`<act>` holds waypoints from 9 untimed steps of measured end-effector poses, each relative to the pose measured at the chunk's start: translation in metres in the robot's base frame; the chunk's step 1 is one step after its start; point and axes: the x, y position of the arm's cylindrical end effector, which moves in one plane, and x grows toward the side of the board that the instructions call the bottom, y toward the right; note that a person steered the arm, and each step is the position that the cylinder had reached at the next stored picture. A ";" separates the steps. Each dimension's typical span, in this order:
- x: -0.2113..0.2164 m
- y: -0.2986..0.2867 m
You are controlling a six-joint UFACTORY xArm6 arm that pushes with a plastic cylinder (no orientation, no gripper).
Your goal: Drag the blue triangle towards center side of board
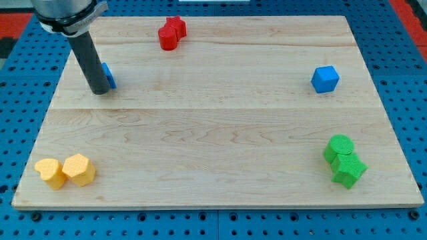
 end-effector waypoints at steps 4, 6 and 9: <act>-0.008 0.065; 0.023 0.086; 0.094 0.108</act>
